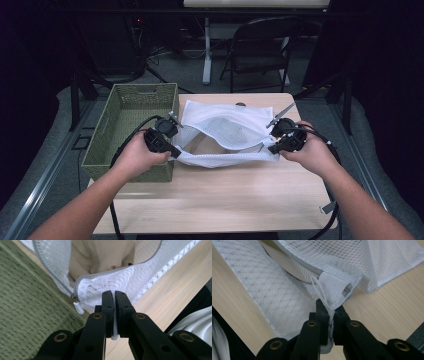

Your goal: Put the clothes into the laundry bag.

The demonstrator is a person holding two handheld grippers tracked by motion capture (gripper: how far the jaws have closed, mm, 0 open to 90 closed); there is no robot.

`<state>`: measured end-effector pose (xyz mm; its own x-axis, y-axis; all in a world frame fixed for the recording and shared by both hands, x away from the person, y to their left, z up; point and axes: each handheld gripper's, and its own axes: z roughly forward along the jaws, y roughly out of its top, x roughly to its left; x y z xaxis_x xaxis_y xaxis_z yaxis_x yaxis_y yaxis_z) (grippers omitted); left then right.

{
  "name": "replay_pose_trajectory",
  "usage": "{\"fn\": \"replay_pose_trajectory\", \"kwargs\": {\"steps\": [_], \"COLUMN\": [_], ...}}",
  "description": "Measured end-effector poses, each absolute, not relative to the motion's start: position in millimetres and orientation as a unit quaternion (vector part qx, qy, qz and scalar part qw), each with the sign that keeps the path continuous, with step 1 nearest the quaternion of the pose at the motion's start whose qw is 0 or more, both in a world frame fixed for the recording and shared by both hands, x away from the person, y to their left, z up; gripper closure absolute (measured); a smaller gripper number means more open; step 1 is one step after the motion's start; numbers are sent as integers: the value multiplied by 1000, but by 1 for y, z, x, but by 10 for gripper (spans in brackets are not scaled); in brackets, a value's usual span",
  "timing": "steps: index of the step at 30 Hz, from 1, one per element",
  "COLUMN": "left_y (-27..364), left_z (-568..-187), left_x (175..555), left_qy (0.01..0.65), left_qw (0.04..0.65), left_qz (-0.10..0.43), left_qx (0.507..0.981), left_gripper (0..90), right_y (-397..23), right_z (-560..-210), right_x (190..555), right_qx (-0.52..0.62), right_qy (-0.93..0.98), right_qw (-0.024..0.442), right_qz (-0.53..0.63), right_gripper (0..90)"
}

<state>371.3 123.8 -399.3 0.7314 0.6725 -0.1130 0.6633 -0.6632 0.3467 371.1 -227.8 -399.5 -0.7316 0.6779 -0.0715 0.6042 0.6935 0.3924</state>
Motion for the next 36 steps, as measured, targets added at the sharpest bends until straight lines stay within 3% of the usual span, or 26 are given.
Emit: {"fn": "replay_pose_trajectory", "kwargs": {"steps": [36], "left_y": [128], "left_z": [-503], "left_x": [307], "left_qy": [363], "left_qw": [206], "left_qz": [3], "left_qx": [909], "left_gripper": [853], "right_y": [-236], "right_z": [-484], "right_x": [324], "right_qx": [360], "right_qy": [913], "right_qw": [79], "right_qz": [176], "right_gripper": [854]}}
